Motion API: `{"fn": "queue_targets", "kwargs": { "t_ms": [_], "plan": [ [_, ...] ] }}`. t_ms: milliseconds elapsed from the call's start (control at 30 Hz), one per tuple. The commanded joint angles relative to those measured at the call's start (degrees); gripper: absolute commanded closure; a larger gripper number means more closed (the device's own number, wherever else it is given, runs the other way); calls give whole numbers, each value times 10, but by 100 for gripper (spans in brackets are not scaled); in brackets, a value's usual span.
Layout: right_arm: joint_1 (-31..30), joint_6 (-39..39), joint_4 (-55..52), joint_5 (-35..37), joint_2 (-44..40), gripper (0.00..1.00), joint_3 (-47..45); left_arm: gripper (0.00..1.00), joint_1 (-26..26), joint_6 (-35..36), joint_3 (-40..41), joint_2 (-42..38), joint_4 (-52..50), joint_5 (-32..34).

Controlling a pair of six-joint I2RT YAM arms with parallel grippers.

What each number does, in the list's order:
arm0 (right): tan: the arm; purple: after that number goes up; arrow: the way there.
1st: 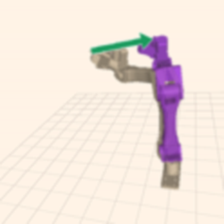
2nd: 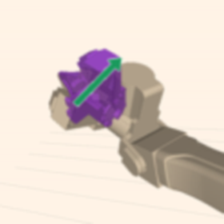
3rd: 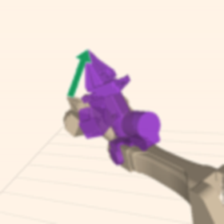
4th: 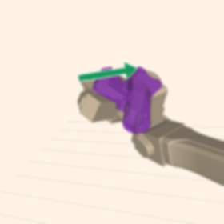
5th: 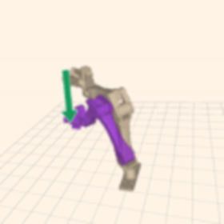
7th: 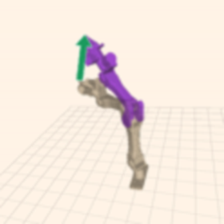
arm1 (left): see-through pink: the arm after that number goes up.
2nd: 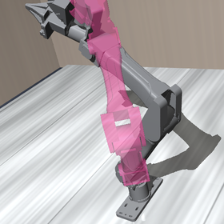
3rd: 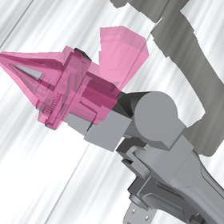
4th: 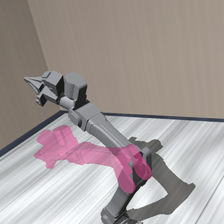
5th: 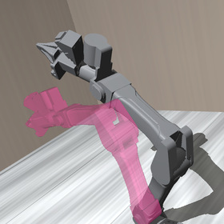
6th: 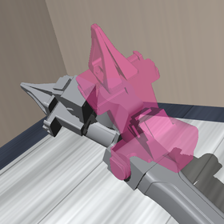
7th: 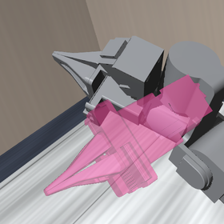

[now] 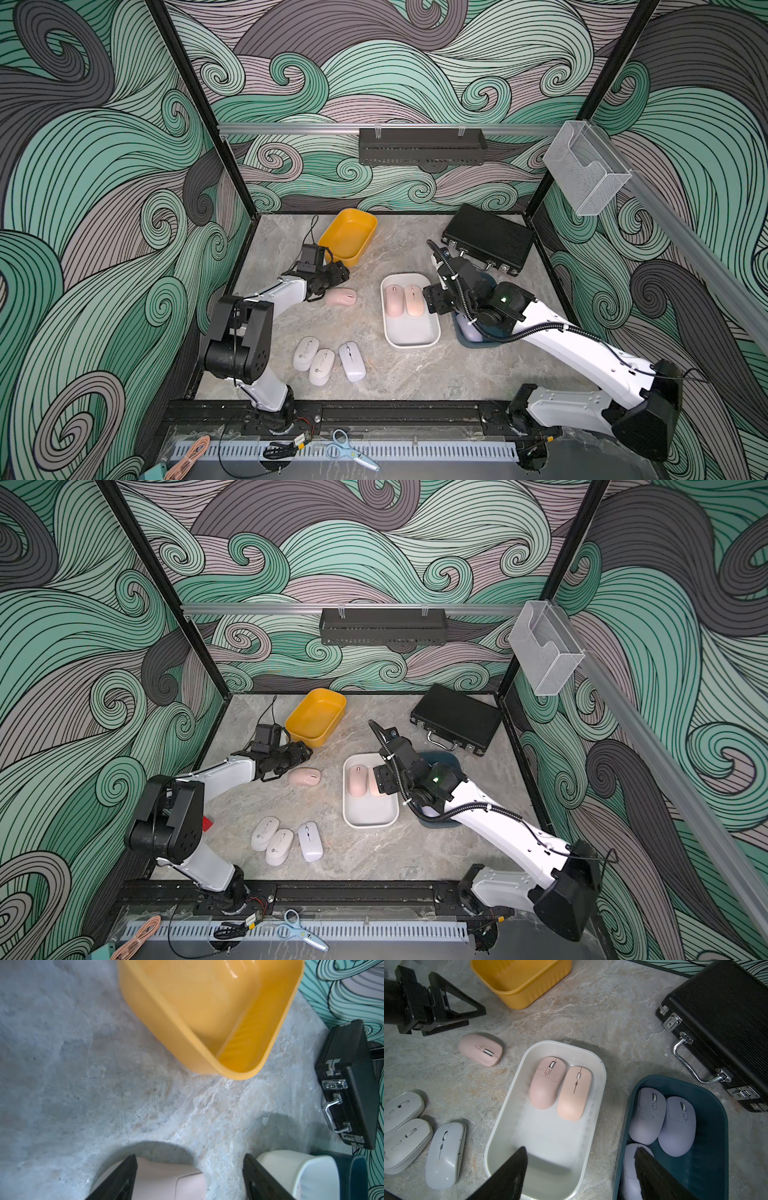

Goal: Place the mice by color into the storage box
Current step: Adjust the mouse at the center of the board.

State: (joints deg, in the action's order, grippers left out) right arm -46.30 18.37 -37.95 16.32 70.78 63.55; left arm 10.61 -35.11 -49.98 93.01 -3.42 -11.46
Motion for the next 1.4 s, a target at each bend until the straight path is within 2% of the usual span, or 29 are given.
{"fn": "queue_targets", "kwargs": {
  "t_ms": [0, 200, 400, 567, 767, 900, 1033, 1133, 1233, 1367],
  "plan": [
    [2, -8, -7, -3, 0, 18, 19, 20, -3, 11, -5, 9, 17, -21],
    [2, -10, -11, 1, -18, 18, 10, 19, -3, 1, 13, 26, 47, -44],
    [2, -11, -4, 3, -29, 18, 4, 19, -2, 5, 60, 6, 65, -43],
    [2, -19, -3, 3, -21, 18, 8, 19, 1, -12, 93, -15, 82, -77],
    [3, -25, 5, 2, -23, 17, 7, 19, 32, -51, 156, -53, 117, -105],
    [5, -28, 10, -3, -15, 17, 10, 19, 61, -60, 179, -107, 91, -89],
    [5, -25, 12, -11, -4, 17, 16, 19, 78, -41, 171, -184, 10, -57],
    [5, -24, 13, -19, 5, 17, 25, 19, 84, -10, 111, -202, -131, 22],
    [5, -24, 10, -26, 13, 17, 35, 20, 84, 17, 3, -161, -310, 104],
    [5, -29, 3, -25, 21, 15, 45, 23, 95, 67, -118, -81, -466, 124]
  ]
}}
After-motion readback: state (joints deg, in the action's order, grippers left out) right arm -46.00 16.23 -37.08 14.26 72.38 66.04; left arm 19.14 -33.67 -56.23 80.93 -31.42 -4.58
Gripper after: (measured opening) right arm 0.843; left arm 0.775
